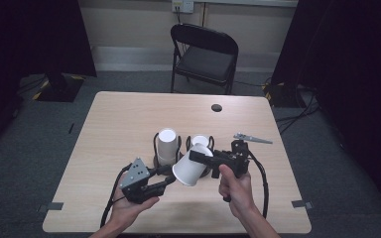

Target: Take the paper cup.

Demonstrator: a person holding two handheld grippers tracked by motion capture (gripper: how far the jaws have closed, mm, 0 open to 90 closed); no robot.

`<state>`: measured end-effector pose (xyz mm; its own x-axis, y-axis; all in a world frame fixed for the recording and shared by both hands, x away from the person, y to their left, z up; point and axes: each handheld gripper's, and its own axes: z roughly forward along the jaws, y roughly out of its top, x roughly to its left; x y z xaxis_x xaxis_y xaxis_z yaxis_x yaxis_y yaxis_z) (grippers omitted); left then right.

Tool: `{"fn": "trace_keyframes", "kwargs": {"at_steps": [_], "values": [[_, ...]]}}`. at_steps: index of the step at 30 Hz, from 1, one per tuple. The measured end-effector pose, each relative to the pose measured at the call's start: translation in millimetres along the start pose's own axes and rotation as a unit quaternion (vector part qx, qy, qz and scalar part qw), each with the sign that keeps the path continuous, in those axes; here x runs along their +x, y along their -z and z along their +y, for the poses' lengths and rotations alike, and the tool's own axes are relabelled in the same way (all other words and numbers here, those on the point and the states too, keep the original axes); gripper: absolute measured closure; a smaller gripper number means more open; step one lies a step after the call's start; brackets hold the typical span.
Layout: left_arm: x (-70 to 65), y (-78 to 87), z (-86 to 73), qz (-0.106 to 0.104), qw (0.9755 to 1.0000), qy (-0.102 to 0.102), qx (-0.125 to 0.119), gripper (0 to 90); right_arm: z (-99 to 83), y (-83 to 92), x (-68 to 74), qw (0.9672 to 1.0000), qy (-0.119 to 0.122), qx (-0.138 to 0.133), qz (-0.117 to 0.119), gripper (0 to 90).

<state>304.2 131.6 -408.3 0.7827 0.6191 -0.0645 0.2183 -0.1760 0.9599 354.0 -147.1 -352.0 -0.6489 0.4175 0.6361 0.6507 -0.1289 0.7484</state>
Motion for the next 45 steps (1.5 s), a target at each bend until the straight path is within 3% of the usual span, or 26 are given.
{"fn": "trace_keyframes", "kwargs": {"at_steps": [3,5,7,11,15,18,22,27,33,40,45], "values": [[-2.4,-4.5,3.2,0.01,0.9999,-0.011,0.003,64.0,-0.1,-0.9,0.8,1.0,-0.006,0.002,0.007,33.7],[-3.6,-7.2,6.0,0.01,0.9999,-0.007,-0.001,67.4,-1.0,-1.4,1.5,0.9998,-0.014,0.001,0.016,33.8],[-6.9,-10.1,7.1,0.011,0.9998,-0.005,-0.016,70.0,-3.5,-0.8,4.1,0.9993,-0.022,-0.001,0.03,33.8],[-10.2,-10.0,6.7,0.018,0.9993,-0.002,-0.032,71.0,-5.2,-0.6,5.5,0.9992,-0.026,0.0,0.03,33.7],[-10.5,-9.6,7.3,0.025,0.9986,0.01,-0.046,71.1,-8.0,-2.7,3.0,0.9987,-0.038,0.004,0.033,33.8],[-10.1,-9.7,6.4,0.017,0.998,0.037,-0.049,72.0,-11.5,-5.8,3.1,0.9987,-0.036,0.004,0.035,33.7],[-9.7,-7.3,5.2,0.026,0.9973,0.033,-0.06,73.2,-12.9,-8.4,2.5,0.9984,-0.038,0.005,0.043,33.7],[-11.1,-6.3,5.2,0.027,0.997,0.016,-0.07,72.0,-15.7,-12.6,-3.0,0.9959,-0.063,0.009,0.065,33.4],[-10.8,-4.3,8.0,0.029,0.9966,0.022,-0.074,74.7,-16.8,-13.2,-4.6,0.9949,-0.068,0.01,0.074,32.9],[-8.3,-3.5,8.8,-0.003,0.997,0.028,-0.072,82.2,-16.1,-14.3,-8.4,0.9965,-0.041,0.018,0.07,25.9],[-8.3,-3.9,7.0,-0.015,0.9971,0.035,-0.065,84.6,-17.1,-16.3,-8.3,0.9981,-0.007,0.015,0.058,18.8]]}}
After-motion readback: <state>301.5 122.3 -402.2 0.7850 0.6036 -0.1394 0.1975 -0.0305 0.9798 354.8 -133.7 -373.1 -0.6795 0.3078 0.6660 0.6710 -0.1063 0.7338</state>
